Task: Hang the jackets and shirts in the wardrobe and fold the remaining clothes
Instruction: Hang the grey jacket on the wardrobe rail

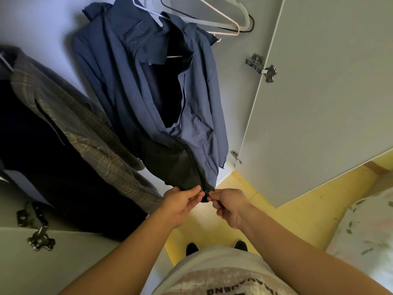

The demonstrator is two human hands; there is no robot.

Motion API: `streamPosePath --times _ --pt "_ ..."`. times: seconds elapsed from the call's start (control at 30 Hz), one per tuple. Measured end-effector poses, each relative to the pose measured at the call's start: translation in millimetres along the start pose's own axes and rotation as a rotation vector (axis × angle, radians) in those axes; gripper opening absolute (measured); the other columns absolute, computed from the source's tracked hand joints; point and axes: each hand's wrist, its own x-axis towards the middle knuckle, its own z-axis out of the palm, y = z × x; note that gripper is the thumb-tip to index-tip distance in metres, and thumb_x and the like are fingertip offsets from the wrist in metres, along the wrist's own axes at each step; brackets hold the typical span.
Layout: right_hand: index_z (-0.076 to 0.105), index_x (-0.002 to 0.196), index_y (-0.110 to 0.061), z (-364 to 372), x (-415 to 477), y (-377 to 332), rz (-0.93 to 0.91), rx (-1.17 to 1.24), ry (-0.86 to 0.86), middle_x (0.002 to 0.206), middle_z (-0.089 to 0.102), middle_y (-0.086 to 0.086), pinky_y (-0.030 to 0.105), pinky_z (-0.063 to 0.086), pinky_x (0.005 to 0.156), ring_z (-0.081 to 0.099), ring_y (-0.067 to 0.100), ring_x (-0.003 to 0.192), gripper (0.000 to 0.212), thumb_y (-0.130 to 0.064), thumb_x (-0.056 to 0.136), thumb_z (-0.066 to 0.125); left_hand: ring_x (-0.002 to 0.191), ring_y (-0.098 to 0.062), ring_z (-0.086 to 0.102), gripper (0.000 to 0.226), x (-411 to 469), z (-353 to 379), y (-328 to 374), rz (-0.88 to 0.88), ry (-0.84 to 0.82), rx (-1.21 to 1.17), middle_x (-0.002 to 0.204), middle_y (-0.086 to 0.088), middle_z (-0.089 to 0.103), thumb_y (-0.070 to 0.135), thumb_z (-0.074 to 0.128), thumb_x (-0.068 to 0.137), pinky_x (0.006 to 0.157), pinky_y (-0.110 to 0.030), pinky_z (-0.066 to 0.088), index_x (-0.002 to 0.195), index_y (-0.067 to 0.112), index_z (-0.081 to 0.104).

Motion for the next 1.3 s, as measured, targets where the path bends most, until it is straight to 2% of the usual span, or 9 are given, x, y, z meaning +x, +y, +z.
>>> streamPosePath --times 0.07,0.13,0.23,0.33,0.47,0.73,0.9,1.1,1.3 --pt "0.069 0.111 0.0 4.2 -0.5 3.8 0.004 0.06 -0.023 0.081 0.074 0.012 0.024 0.037 0.049 0.065 0.014 0.055 0.022 -0.001 0.089 0.07 0.085 -0.021 0.076 0.019 1.8 -2.2 -3.0 -0.002 0.024 -0.031 0.101 -0.019 0.077 -0.005 0.068 0.091 0.074 -0.028 0.063 0.109 -0.001 0.069" --pt "0.07 0.108 -0.002 7.7 0.8 8.3 -0.022 0.108 -0.027 0.095 0.077 0.016 0.024 0.046 0.054 0.073 0.017 0.067 0.022 -0.001 0.087 0.073 0.08 -0.019 0.076 0.02 2.9 -5.2 -5.3 -0.006 0.059 -0.042 0.093 -0.015 0.078 -0.004 0.07 0.09 0.07 -0.026 0.063 0.11 0.0 0.068" --pt "0.072 0.103 -0.003 12.4 3.3 17.1 -0.081 0.122 -0.001 0.091 0.078 0.014 0.031 0.057 0.073 0.076 0.02 0.08 0.02 -0.003 0.084 0.078 0.078 -0.015 0.075 0.025 5.7 -10.7 -10.4 0.018 0.143 0.038 0.089 -0.008 0.078 0.003 0.074 0.089 0.069 -0.026 0.059 0.113 0.004 0.068" --pt "0.073 0.101 -0.001 17.3 4.5 22.9 -0.115 0.143 0.02 0.09 0.077 0.016 0.037 0.059 0.085 0.075 0.02 0.077 0.02 -0.002 0.082 0.079 0.077 -0.014 0.074 0.023 7.8 -13.1 -15.4 0.051 0.18 0.028 0.089 -0.007 0.077 0.003 0.075 0.088 0.061 -0.023 0.055 0.11 0.005 0.068" --pt "0.072 0.101 0.003 23.8 3.9 28.3 -0.111 0.178 0.018 0.09 0.076 0.018 0.038 0.062 0.085 0.073 0.02 0.072 0.023 0.0 0.08 0.08 0.073 -0.014 0.074 0.011 8.4 -16.5 -20.8 0.071 0.196 -0.006 0.088 -0.01 0.076 0.003 0.075 0.089 0.06 -0.022 0.056 0.098 0.007 0.069" --pt "0.073 0.097 0.0 27.0 1.8 35.3 -0.122 0.179 0.04 0.087 0.077 0.015 0.039 0.063 0.083 0.075 0.029 0.087 0.018 -0.002 0.081 0.08 0.079 -0.018 0.077 0.023 14.9 -22.5 -27.2 0.139 0.272 0.05 0.091 -0.012 0.078 0.01 0.082 0.084 0.064 -0.024 0.057 0.104 0.004 0.071" --pt "0.073 0.097 -0.004 31.4 2.6 38.1 -0.164 0.132 0.109 0.076 0.076 0.006 0.037 0.063 0.08 0.075 0.027 0.083 0.018 -0.005 0.081 0.081 0.08 -0.026 0.077 0.024 19.6 -18.8 -33.6 0.153 0.296 0.031 0.092 -0.019 0.077 0.003 0.082 0.082 0.067 -0.027 0.06 0.102 -0.002 0.069" --pt "0.072 0.089 -0.008 35.1 2.6 40.3 -0.165 0.104 0.154 0.062 0.071 -0.002 0.032 0.062 0.072 0.071 0.021 0.073 0.011 -0.006 0.082 0.081 0.081 -0.016 0.076 0.024 18.9 -25.8 -37.5 0.195 0.341 0.265 0.081 0.004 0.079 0.016 0.086 0.081 0.068 -0.027 0.054 0.099 0.014 0.071" --pt "0.071 0.091 -0.007 34.2 3.4 39.1 -0.151 0.132 0.147 0.06 0.072 -0.001 0.034 0.063 0.074 0.07 0.021 0.07 0.012 -0.003 0.083 0.078 0.075 -0.016 0.076 0.029 17.9 -23.8 -37.8 0.223 0.32 0.323 0.088 0.0 0.079 0.015 0.089 0.077 0.059 -0.022 0.054 0.1 0.013 0.071"
